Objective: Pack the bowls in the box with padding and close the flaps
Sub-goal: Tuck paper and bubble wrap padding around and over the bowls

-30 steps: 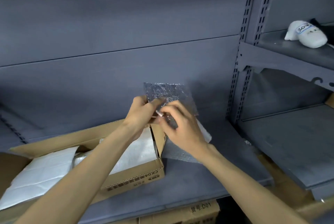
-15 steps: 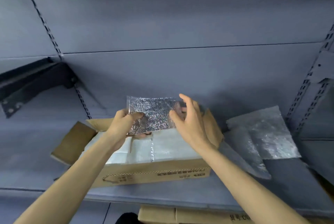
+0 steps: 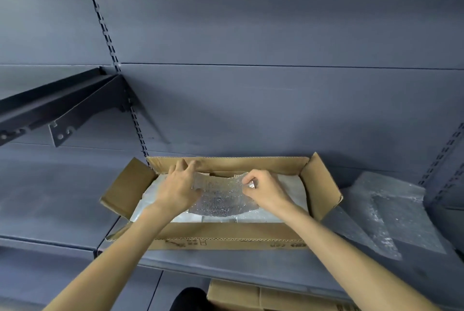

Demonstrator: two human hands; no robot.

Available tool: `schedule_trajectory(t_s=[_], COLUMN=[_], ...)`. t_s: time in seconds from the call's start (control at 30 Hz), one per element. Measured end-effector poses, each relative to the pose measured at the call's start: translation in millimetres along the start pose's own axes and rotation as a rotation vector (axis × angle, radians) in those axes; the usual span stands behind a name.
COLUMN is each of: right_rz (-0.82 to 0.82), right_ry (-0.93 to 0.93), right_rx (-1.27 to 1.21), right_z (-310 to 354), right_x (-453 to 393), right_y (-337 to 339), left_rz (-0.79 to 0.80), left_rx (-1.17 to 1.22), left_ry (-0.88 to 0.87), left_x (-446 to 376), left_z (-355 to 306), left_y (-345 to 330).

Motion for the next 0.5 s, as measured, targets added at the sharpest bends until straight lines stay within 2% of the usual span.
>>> schedule_trajectory(t_s=[0.13, 0.23, 0.37, 0.5], right_rz=[0.052, 0.027, -0.019, 0.085], right_ry=[0.047, 0.143, 0.201, 0.112], right_rx=[0.116, 0.333, 0.586, 0.641], right_z=[0, 3, 3, -6], right_x=[5, 12, 21, 19], right_y=[-9, -14, -22, -28], left_rz=[0.185, 0.318, 0.398, 0.471], left_rx=[-0.074, -0.156, -0.117, 0.003], left_ry=[-0.147, -0.214, -0.202, -0.182], left_x=[5, 10, 12, 17], left_z=[0, 5, 11, 23], left_y=[-13, -25, -40, -53])
Point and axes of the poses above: each hand's wrist, its own x-axis away from the middle knuckle, its own y-axis out of the back of the hand, z = x × y, the point moved 7 cm from there along -x, towards the middle knuckle, and after that the axes turned 8 degrees about -y, right-handed, at the moved point
